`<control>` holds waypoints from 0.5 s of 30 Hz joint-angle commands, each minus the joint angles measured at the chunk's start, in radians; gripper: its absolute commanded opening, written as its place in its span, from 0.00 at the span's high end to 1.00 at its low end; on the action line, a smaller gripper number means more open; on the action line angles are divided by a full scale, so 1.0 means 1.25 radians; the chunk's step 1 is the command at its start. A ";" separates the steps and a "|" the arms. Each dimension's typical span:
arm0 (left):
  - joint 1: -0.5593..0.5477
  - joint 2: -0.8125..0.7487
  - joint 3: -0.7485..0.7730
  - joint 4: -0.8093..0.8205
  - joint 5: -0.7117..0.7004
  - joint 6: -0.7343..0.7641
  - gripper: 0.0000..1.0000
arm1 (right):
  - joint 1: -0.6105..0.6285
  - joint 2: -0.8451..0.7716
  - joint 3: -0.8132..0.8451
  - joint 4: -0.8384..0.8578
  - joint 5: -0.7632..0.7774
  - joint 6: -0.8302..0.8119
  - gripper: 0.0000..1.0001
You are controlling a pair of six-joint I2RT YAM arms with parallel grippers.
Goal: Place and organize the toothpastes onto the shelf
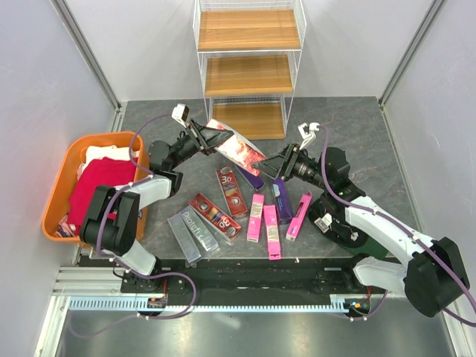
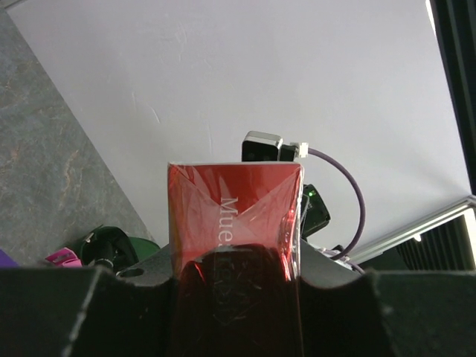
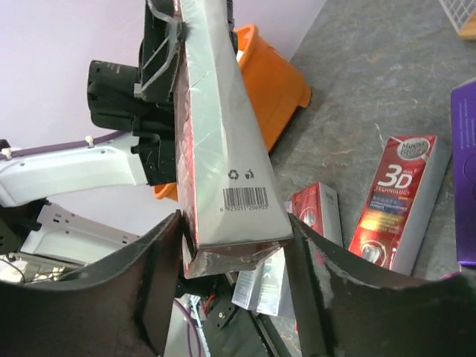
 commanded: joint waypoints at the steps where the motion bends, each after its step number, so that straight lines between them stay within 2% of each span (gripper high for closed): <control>1: -0.005 -0.012 0.044 0.226 0.005 -0.052 0.77 | 0.002 0.011 0.016 0.083 -0.042 0.024 0.43; 5: -0.005 -0.011 0.049 0.222 0.030 -0.045 0.73 | 0.002 0.002 0.036 0.054 -0.044 0.013 0.64; 8: -0.004 -0.020 0.057 0.186 0.058 -0.017 0.59 | 0.003 -0.010 0.048 0.024 -0.032 0.004 0.69; 10: -0.004 -0.039 0.059 0.145 0.075 0.009 0.38 | 0.002 -0.017 0.053 0.011 -0.013 0.005 0.71; 11: -0.003 -0.050 0.058 0.094 0.085 0.047 0.12 | 0.002 -0.021 0.061 0.002 -0.004 0.007 0.72; 12: 0.000 -0.077 0.052 0.053 0.082 0.069 0.00 | 0.002 -0.025 0.066 -0.009 0.006 0.003 0.72; 15: 0.006 -0.125 0.046 -0.126 0.071 0.181 0.00 | 0.002 -0.037 0.092 -0.052 0.049 -0.008 0.75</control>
